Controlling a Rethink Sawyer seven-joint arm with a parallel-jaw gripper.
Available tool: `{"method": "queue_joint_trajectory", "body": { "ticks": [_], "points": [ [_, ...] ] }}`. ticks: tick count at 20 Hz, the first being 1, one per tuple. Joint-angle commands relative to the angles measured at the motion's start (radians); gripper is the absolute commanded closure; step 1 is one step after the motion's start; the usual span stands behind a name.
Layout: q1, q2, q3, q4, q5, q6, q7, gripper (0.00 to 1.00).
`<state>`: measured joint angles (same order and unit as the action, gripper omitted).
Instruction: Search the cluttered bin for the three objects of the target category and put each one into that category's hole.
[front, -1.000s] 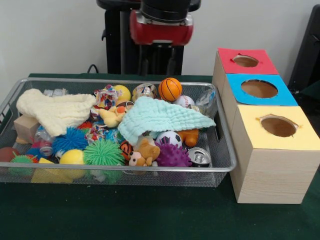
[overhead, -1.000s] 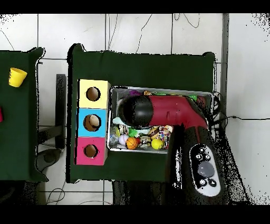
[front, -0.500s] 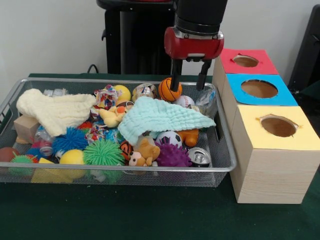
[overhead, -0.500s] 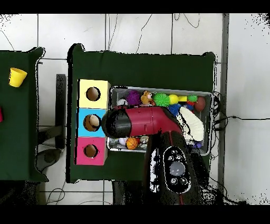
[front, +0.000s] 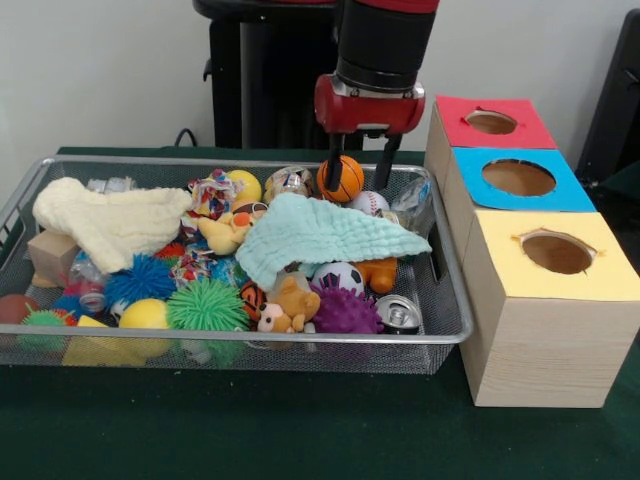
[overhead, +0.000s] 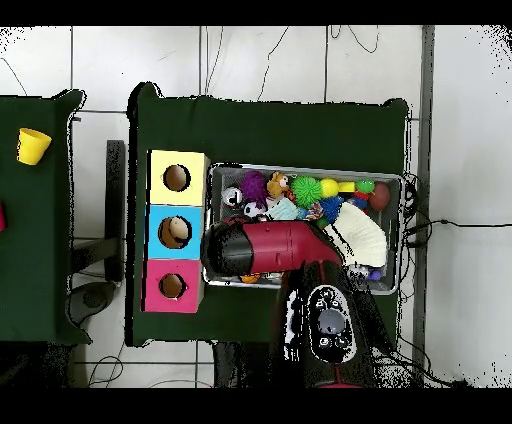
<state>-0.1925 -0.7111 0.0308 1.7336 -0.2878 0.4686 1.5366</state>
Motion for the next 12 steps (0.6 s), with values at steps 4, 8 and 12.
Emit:
{"method": "queue_joint_trajectory", "body": {
  "ticks": [4, 8, 12],
  "points": [
    [0.051, 0.071, -0.071, 0.160, 0.083, -0.161, 0.347, 0.00],
    [0.092, 0.078, -0.093, 0.178, 0.137, -0.209, 0.384, 0.00],
    [0.124, 0.083, -0.097, 0.132, 0.193, -0.164, 0.387, 0.00]
  ]
}}
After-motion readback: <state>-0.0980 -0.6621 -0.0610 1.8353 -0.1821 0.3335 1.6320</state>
